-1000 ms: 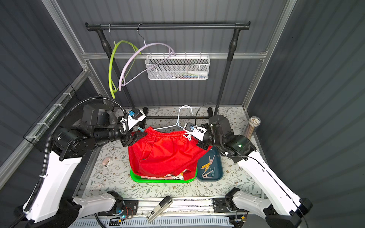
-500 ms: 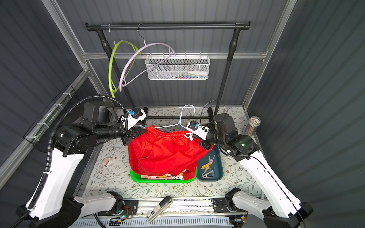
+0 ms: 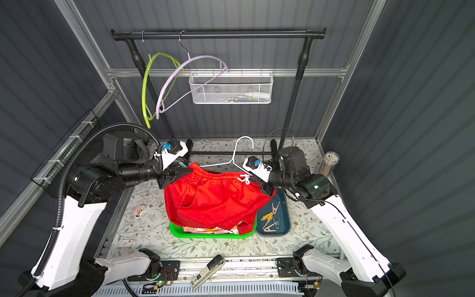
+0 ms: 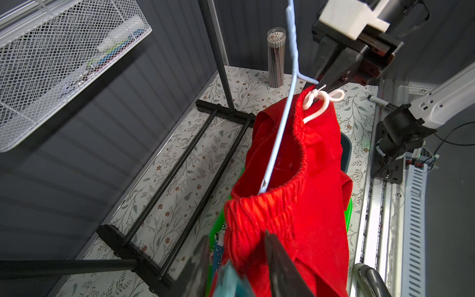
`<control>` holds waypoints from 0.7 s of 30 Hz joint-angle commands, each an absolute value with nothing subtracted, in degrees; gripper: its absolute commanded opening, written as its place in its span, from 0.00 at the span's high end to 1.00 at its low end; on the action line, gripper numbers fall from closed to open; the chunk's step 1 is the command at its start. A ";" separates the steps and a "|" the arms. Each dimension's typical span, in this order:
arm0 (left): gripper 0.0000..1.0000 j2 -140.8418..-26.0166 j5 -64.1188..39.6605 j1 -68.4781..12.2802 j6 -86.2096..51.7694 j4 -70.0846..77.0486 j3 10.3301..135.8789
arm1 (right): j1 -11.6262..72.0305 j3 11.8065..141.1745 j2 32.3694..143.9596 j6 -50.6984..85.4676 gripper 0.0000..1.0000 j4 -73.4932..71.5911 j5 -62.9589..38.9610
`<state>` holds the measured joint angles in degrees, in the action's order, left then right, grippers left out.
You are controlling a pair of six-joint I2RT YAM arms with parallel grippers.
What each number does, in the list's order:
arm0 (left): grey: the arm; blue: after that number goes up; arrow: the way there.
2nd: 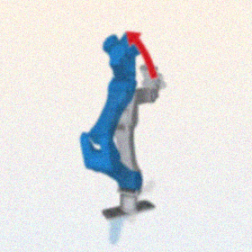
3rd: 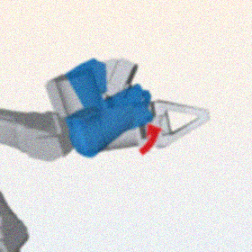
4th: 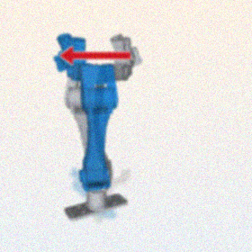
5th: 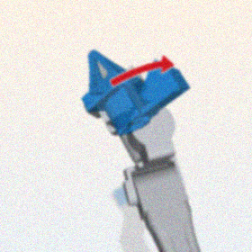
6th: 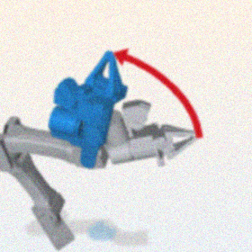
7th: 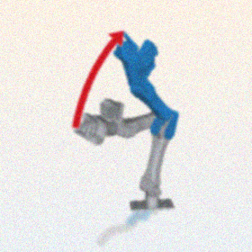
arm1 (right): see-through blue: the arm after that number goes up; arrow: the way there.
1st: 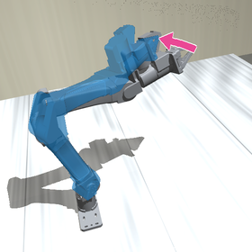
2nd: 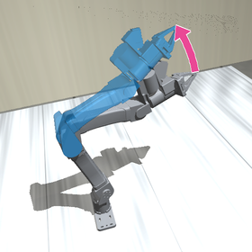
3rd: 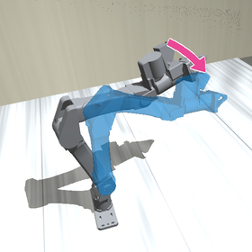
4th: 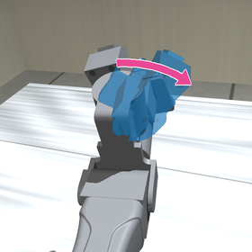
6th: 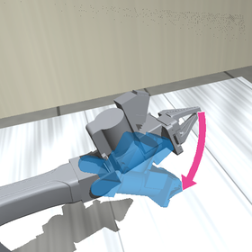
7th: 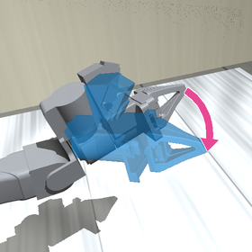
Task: Remove the clothespins securing shorts to the hanger
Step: Remove the clothespin from the hanger.
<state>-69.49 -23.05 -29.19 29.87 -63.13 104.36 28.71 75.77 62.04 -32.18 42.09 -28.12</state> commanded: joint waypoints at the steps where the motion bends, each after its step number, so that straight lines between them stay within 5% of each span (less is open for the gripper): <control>1: 0.65 -69.26 -25.65 -29.18 31.18 -63.23 105.09 | 28.79 77.77 61.70 -31.22 1.00 41.25 -30.41; 8: 0.78 -68.73 -26.58 -29.18 31.61 -63.35 105.69 | 28.74 78.23 62.74 -31.17 1.00 42.06 -31.24; 14: 1.00 -69.00 -27.13 -29.14 32.17 -63.85 105.48 | 28.75 78.00 63.11 -30.80 1.00 41.32 -32.05; 21: 1.00 -68.56 -23.48 -29.18 29.34 -58.62 104.25 | 28.79 78.14 63.71 -30.52 1.00 41.94 -32.07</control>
<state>-69.36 -24.56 -29.19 31.18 -62.52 104.40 28.69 76.20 63.35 -31.88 42.98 -29.65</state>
